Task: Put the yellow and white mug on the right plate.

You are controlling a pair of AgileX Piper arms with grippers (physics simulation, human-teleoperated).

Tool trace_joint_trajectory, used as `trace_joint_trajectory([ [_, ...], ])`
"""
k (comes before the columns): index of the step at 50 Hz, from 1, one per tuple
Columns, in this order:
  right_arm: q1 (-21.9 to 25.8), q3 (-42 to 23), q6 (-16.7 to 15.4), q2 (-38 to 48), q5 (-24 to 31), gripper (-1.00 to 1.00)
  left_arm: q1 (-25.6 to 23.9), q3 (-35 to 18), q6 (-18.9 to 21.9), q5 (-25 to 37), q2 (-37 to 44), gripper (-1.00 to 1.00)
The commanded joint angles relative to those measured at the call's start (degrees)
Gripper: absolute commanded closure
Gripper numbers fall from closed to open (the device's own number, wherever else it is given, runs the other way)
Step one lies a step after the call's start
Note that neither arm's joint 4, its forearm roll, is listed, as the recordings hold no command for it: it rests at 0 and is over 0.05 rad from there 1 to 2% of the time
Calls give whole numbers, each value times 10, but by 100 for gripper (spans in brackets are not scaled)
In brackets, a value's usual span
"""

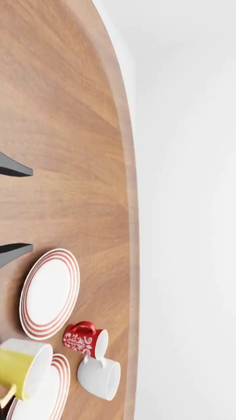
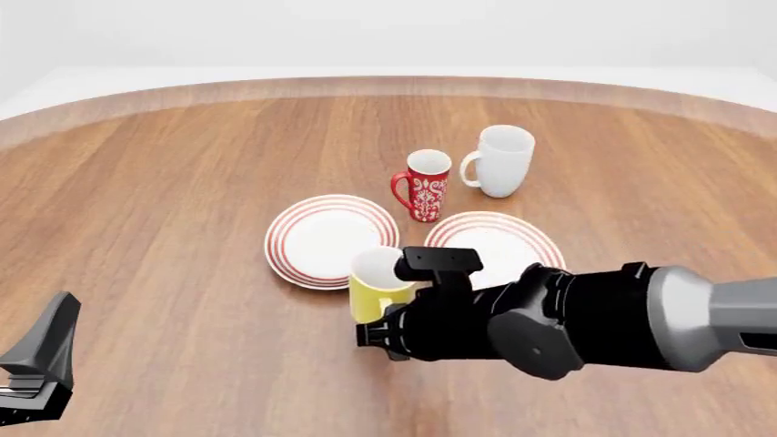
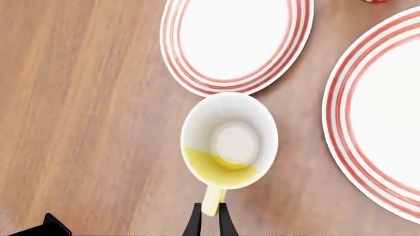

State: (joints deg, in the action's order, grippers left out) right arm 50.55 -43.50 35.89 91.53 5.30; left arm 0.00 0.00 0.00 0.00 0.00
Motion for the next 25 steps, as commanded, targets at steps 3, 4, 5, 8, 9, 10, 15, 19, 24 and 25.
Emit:
trace_joint_trajectory([
  [3,-5,-3,-7,-22,15,100,0,0,0,0,0,-100],
  [4,-5,-3,-8,-24,17,100,0,0,0,0,0,-100],
  [5,-5,-3,-9,-26,19,100,0,0,0,0,0,-100],
  [8,-8,-6,-13,-32,26,100,0,0,0,0,0,-100],
  [9,-8,-7,-14,-34,28,100,0,0,0,0,0,-100],
  [10,-11,-8,-18,-38,31,100,0,0,0,0,0,-100],
  [15,-17,-17,-32,-47,45,100,0,0,0,0,0,-100],
  [19,-26,-28,-46,-54,59,100,0,0,0,0,0,-100],
  [24,-32,-52,-62,-56,83,100,0,0,0,0,0,-100],
  [25,-34,-54,-64,-57,86,100,0,0,0,0,0,-100],
])
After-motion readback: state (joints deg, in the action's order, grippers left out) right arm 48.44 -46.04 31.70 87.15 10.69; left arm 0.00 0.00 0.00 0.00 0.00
